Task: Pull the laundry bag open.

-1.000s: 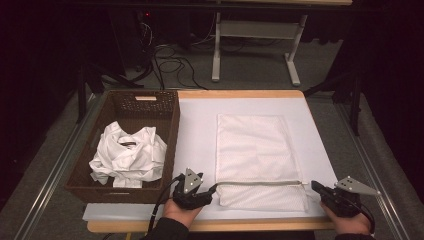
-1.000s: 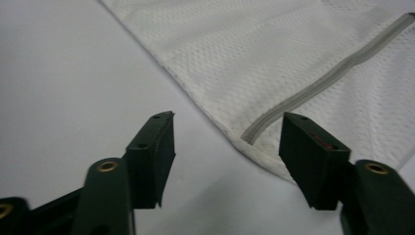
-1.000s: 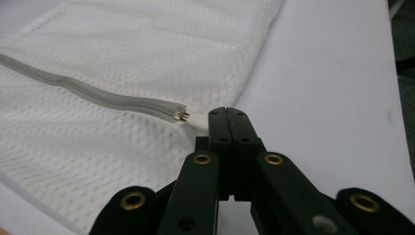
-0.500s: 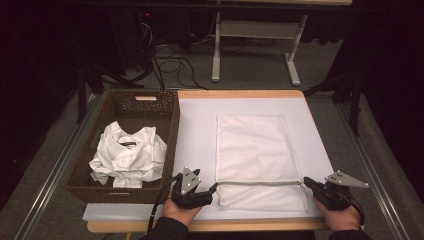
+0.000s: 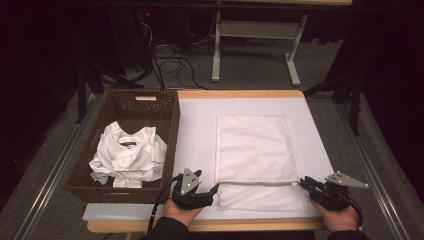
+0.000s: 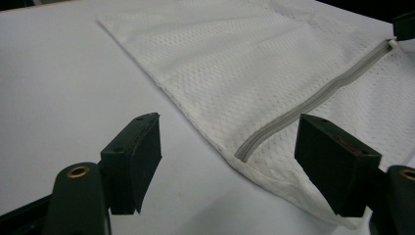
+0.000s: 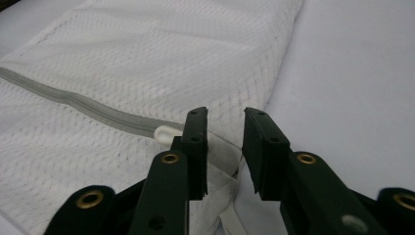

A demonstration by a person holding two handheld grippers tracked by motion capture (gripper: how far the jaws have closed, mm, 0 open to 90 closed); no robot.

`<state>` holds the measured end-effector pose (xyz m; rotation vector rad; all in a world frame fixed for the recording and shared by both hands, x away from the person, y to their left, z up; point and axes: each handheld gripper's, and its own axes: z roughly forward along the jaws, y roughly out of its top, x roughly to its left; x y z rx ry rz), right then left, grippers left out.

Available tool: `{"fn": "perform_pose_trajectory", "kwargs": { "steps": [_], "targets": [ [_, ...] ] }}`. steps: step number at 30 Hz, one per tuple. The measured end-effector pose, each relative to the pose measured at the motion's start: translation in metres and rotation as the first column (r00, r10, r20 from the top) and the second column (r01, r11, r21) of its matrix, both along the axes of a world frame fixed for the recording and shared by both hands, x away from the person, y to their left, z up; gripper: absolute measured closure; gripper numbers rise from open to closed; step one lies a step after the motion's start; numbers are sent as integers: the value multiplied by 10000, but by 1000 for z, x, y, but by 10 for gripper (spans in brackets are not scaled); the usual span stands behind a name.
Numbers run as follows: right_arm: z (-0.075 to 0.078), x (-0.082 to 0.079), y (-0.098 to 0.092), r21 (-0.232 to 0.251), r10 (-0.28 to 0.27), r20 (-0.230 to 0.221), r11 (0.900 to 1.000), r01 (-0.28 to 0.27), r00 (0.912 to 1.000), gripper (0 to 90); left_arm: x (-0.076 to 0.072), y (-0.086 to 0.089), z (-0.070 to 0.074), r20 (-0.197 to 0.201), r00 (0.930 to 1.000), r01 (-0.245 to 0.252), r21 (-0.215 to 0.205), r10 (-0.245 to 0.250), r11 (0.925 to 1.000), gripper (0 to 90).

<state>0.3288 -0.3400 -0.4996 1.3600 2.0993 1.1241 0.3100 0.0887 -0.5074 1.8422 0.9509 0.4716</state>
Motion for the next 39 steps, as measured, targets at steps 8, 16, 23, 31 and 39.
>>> {"fn": "perform_pose_trajectory", "kwargs": {
  "steps": [8, 16, 23, 31, 39],
  "targets": [
    [-6, 3, 10, -927, -249, -377, 9955, 213, 9990, 682, 0, 2, -5, -222, 9996, 189, -304, -196, 9994, 258],
    [-6, 5, 1, -357, -449, -598, 9984, 428, 9972, 689, 0, 5, -1, -169, 9997, 139, -672, -150, 9976, 258],
    [-10, 7, 7, -774, -381, -840, 9965, 316, 9957, 673, -1, 6, 2, -226, 9997, -38, -746, 21, 9972, 256],
    [-10, 10, 7, -406, -293, -1033, 9989, 252, 9942, 845, -1, 5, 4, -27, 9999, -127, -626, 125, 9980, 255],
    [-3, 5, 13, -536, -248, -545, 9983, 219, 9982, 865, -1, 6, 6, -20, 9999, -146, -673, 145, 9976, 269]
  ]
}}
